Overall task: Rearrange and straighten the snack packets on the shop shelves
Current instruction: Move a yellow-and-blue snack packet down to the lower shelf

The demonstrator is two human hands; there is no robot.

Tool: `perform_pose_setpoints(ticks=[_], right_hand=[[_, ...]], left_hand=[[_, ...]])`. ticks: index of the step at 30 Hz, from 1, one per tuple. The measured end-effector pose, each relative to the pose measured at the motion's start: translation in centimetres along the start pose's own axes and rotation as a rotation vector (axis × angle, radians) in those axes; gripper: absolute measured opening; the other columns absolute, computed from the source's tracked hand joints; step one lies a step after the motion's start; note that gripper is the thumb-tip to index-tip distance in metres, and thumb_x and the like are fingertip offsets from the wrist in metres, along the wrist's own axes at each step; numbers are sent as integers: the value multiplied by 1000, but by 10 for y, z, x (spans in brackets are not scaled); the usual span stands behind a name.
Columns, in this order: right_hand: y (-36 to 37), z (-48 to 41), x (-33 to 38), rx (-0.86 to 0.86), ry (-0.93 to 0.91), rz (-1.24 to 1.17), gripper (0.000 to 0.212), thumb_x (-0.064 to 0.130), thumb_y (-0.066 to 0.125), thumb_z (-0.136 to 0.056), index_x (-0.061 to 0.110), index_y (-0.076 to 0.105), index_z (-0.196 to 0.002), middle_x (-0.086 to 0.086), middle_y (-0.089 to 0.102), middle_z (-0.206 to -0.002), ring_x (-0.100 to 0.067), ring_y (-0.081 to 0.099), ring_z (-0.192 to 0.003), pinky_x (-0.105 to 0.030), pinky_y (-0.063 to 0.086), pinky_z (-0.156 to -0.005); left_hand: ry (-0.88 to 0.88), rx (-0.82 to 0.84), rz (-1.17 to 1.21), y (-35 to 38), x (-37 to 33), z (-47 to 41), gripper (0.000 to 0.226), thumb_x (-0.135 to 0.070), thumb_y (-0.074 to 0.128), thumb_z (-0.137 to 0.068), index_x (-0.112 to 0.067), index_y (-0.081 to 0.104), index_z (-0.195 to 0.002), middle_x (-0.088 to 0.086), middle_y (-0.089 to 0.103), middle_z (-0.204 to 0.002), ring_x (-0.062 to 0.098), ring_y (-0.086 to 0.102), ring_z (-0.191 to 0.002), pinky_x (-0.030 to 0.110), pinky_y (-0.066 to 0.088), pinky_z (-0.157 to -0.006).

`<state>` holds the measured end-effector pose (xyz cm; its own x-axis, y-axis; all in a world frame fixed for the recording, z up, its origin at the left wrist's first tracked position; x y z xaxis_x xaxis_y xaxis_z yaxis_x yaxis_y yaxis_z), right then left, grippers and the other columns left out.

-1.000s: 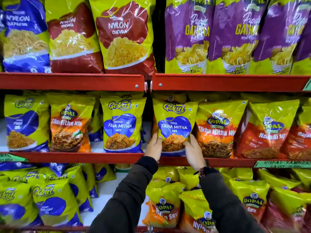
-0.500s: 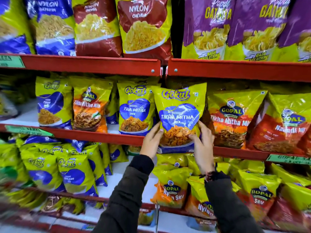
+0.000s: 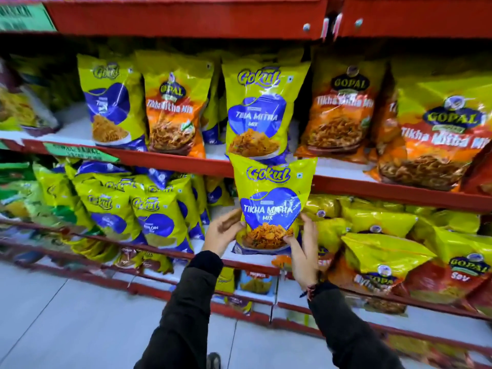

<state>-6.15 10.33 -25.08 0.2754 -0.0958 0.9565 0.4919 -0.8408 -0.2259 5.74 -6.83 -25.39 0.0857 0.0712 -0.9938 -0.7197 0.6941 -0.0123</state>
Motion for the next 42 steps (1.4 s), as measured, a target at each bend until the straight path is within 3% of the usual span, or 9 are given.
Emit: perform_pose_setpoints(ticks=[3, 6, 10, 14, 17, 25, 33, 37, 42], right_hand=[[41, 8, -33, 52, 71, 42, 56, 20, 56, -79, 24, 42, -133, 6, 44, -130, -6, 36, -126, -24, 24, -110], [68, 11, -64, 101, 159, 87, 53, 14, 62, -84, 30, 41, -129, 7, 46, -128, -8, 38, -124, -16, 23, -106], [104, -10, -106, 181, 326, 154, 52, 6, 60, -92, 7, 44, -142, -11, 46, -145, -22, 37, -138, -19, 20, -108], [133, -35, -126, 201, 465, 100, 50, 0, 55, -94, 3, 42, -142, 1, 47, -134, -20, 41, -136, -8, 26, -101], [145, -50, -145, 159, 522, 135, 54, 16, 59, -91, 7, 44, -143, -9, 50, -146, -26, 43, -140, -24, 28, -111], [148, -62, -157, 156, 487, 283, 53, 14, 56, -95, 11, 42, -145, -15, 56, -139, -28, 51, -130, -31, 37, -106], [139, -45, -94, 18, 251, 489, 51, 47, 39, -98, 26, 35, -144, -12, 44, -143, -31, 39, -136, -51, 34, -113], [136, -40, -16, -46, -39, 480, 39, 38, 38, -101, 24, 47, -136, -4, 51, -128, -20, 45, -120, -38, 38, -105], [142, -49, 93, -104, -340, 270, 29, 26, 44, -102, 19, 55, -128, -2, 56, -120, -14, 50, -116, -26, 40, -102]], left_hand=[[-151, -17, -66, -36, 52, -16, 42, 9, 59, -85, 3, 56, -126, 11, 69, -112, -7, 68, -73, 11, 54, -67], [-248, -23, -109, -56, 87, -30, 40, 12, 58, -84, 3, 57, -123, -14, 76, -75, 9, 69, -78, 9, 54, -63], [-378, 6, -117, -69, 116, -61, 38, 6, 56, -89, -8, 56, -124, -17, 67, -50, -9, 58, -45, 7, 45, -49], [-416, 20, -177, -71, 130, -95, 40, 8, 50, -89, 4, 54, -129, 4, 68, -91, -12, 57, -52, 2, 42, -52], [-424, 157, -220, -60, 132, -115, 52, 4, 57, -85, -9, 49, -134, 6, 55, -130, 10, 57, -104, 2, 44, -73], [-425, 309, -259, -55, 143, -123, 67, 3, 56, -87, -15, 32, -147, 5, 48, -144, 19, 49, -123, 30, 41, -104], [10, 120, -460, -66, 94, -95, 52, -6, 53, -89, -21, 46, -138, 1, 49, -143, 12, 41, -135, 25, 28, -115], [291, 11, -412, -70, 35, -67, 43, -14, 44, -88, -32, 56, -125, -9, 60, -123, 12, 51, -118, 41, 43, -106], [667, -226, -369, -94, -66, -48, 35, -5, 45, -91, -23, 64, -115, -3, 65, -114, 16, 58, -111, 40, 47, -98]])
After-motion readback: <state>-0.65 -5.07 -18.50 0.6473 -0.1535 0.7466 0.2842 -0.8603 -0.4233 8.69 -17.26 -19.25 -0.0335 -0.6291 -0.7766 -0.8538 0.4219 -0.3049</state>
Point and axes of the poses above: each hand's wrist, its own z-axis away from the middle knuckle, its own y-axis out of the palm, x = y × z, the point moved 6 cm from there along -z, towards the middle knuckle
